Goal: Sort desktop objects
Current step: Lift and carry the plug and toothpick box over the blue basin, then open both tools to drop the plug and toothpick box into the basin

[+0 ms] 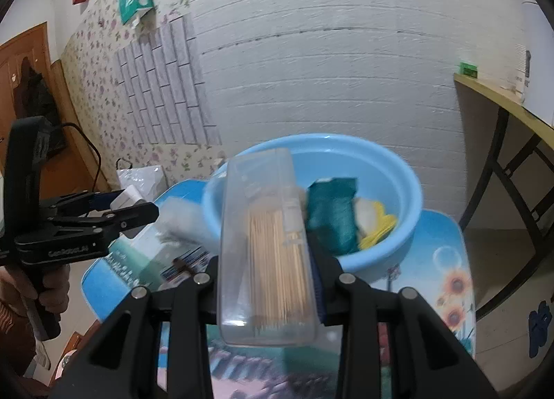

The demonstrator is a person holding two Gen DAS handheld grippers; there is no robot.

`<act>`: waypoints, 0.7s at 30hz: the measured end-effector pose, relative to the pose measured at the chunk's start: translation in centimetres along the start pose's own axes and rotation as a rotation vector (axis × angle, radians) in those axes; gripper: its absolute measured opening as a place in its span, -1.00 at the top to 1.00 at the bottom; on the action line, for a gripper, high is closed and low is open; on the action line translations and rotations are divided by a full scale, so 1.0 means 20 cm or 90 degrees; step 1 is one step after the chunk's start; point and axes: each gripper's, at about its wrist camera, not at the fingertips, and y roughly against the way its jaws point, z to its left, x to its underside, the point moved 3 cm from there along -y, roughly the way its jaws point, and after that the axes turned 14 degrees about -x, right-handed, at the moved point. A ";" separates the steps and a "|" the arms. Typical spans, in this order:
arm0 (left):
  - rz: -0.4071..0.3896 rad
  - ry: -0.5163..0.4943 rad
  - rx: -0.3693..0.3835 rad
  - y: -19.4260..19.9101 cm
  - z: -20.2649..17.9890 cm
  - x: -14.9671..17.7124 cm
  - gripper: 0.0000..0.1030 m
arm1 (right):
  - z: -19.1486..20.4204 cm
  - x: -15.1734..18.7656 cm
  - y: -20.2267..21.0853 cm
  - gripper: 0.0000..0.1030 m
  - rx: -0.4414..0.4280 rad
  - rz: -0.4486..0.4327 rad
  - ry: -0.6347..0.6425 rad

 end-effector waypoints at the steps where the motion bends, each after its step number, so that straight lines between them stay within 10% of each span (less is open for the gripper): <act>1: -0.001 -0.006 0.003 -0.01 -0.02 -0.02 -0.20 | -0.03 -0.02 -0.01 0.35 0.001 -0.002 -0.002; 21: -0.009 -0.060 0.047 -0.33 -0.38 -0.33 -0.19 | -0.36 -0.21 -0.35 0.34 0.034 0.025 -0.027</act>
